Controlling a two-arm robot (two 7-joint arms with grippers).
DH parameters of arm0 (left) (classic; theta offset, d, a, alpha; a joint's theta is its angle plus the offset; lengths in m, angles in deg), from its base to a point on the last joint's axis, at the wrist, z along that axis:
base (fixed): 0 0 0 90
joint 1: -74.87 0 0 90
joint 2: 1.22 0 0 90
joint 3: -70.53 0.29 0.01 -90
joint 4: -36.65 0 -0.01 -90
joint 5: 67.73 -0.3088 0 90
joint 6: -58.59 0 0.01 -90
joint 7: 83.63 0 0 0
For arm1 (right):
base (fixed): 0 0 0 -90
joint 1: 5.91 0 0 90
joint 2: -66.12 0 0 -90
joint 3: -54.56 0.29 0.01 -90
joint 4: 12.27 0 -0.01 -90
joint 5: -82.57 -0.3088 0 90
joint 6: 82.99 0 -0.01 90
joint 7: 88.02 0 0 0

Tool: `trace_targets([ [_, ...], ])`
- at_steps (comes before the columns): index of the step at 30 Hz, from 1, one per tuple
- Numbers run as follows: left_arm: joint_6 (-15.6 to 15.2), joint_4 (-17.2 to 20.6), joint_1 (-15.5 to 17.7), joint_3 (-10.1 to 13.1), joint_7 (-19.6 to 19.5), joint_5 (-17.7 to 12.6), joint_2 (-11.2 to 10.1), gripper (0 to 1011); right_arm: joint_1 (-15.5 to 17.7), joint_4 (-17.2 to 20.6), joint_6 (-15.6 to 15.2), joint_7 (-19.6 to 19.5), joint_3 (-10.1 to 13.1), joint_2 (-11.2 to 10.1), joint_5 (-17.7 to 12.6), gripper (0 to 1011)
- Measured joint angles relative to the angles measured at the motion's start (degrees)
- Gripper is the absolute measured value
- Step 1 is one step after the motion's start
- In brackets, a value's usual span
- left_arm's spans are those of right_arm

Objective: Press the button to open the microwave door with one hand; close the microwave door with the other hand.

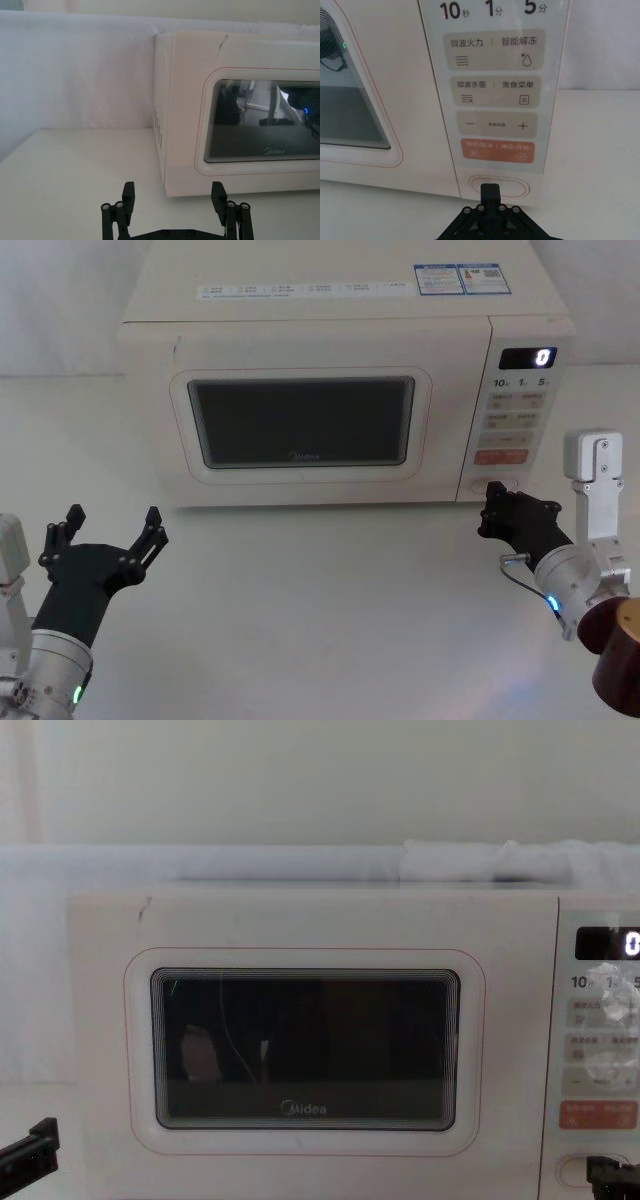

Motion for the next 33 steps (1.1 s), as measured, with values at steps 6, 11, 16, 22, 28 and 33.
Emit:
trace_targets([
  [6,0.0,0.0,0.0,0.0,0.0,0.0,0.0,1001,-0.5,-0.2,-0.8,-0.2,0.0,0.1,0.1,0],
  [11,0.0,0.0,0.0,0.0,0.0,0.0,0.0,1001,-0.7,-0.3,-1.6,-0.5,0.2,0.3,0.1,0],
  [16,0.0,0.0,0.0,0.0,0.0,0.0,0.0,1001,-0.9,-0.3,-2.0,-0.5,0.3,0.3,0.2,0],
  [22,0.0,0.0,0.0,0.0,0.0,0.0,0.0,1001,-1.2,-0.6,-2.1,-0.5,0.5,0.4,0.2,0],
  [28,0.0,0.0,0.0,0.0,0.0,0.0,0.0,1001,-1.6,-1.1,-2.2,-0.5,0.5,0.5,0.2,0],
  [33,0.0,0.0,0.0,0.0,0.0,0.0,0.0,1001,-1.9,-1.8,-2.2,-0.5,0.6,0.6,0.2,0],
])
